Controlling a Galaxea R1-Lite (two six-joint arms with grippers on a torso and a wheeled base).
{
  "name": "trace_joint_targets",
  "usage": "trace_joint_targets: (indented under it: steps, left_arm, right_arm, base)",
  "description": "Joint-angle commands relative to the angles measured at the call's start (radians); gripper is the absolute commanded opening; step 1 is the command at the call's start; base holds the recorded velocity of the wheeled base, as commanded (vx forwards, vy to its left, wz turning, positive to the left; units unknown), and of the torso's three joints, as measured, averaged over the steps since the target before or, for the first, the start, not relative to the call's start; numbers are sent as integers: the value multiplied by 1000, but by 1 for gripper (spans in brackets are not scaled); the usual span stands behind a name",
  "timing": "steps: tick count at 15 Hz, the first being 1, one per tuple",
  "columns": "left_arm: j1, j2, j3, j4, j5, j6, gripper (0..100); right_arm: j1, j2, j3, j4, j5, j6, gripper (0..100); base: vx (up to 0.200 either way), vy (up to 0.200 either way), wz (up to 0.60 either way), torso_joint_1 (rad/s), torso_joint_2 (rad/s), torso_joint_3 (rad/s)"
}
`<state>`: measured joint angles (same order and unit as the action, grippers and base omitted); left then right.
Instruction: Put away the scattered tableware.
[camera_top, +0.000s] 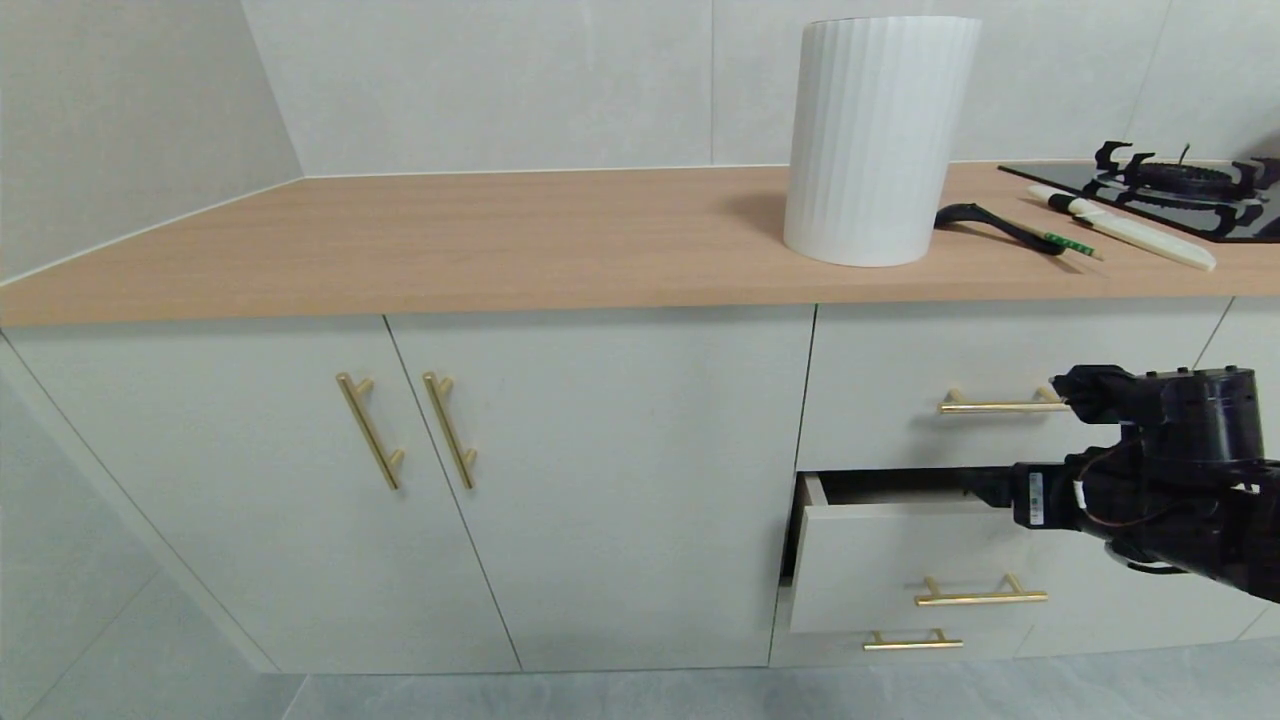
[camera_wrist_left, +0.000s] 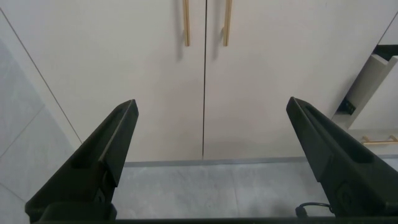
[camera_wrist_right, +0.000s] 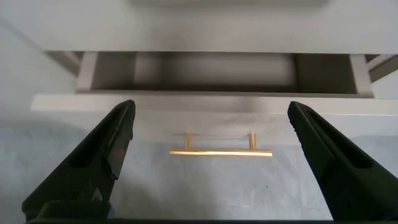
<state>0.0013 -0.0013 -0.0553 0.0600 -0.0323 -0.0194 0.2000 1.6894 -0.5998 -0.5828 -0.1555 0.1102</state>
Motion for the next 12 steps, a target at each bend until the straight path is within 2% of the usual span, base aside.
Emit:
trace_joint_targets:
  steps: [1,3,7,12]
  left_arm:
    - [0,1,0,0,0,1,100]
    - [0,1,0,0,0,1,100]
    - [0,1,0,0,0,-1,100]
    - [0,1,0,0,0,-1,100]
  right_arm:
    - [-7,158,-5,-91,-6,22,100]
    - [-7,262,8,-221,-9,25,100]
    - [-8,352,15,-365,-56,22,100]
    - [-8,355,34,-374,-58,14,100]
  base:
    - [0,0,0,0,0,0]
    - [0,0,0,0,0,0]
    - [0,0,0,0,0,0]
    - [0,0,0,0,0,0]
